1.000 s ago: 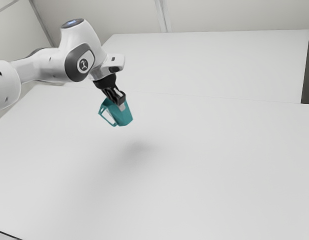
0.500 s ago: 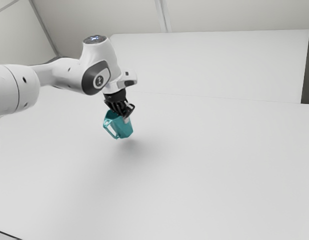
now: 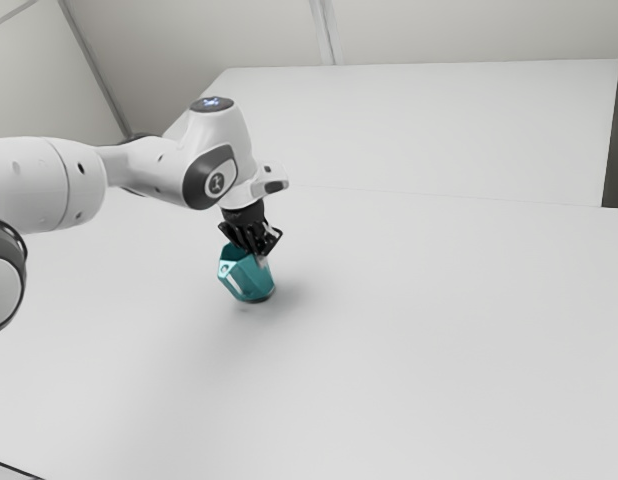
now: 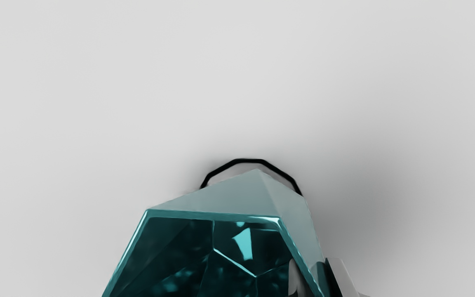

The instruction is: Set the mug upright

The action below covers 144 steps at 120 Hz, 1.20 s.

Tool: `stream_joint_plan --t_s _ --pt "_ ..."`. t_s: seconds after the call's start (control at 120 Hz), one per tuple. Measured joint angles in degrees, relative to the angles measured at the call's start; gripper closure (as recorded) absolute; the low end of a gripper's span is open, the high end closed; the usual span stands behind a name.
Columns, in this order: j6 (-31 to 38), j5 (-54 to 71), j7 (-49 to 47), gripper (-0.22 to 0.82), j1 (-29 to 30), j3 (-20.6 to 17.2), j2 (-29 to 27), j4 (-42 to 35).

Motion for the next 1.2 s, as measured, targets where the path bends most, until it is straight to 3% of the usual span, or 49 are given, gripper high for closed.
stream_joint_plan --t_s 0.108,0.317,0.475,0.575,0.925,1.2 --pt "0.2 -0.33 -0.71 0.68 -0.12 0.01 0.08 0.03" --pt "0.39 -1.08 -1.54 0.28 -0.58 0.01 -0.36 0.14" --pt "-0.03 -1.32 -1.85 0.13 -1.31 0.01 -2.74 0.26" --pt "-1.82 -1.69 -1.89 0.08 -1.28 -0.03 -4.17 1.9" --pt "-15.67 -5.18 1.77 0.02 1.69 1.25 -4.41 19.54" --pt "-22.82 -4.59 5.45 0.0 2.64 2.18 -5.86 23.51"
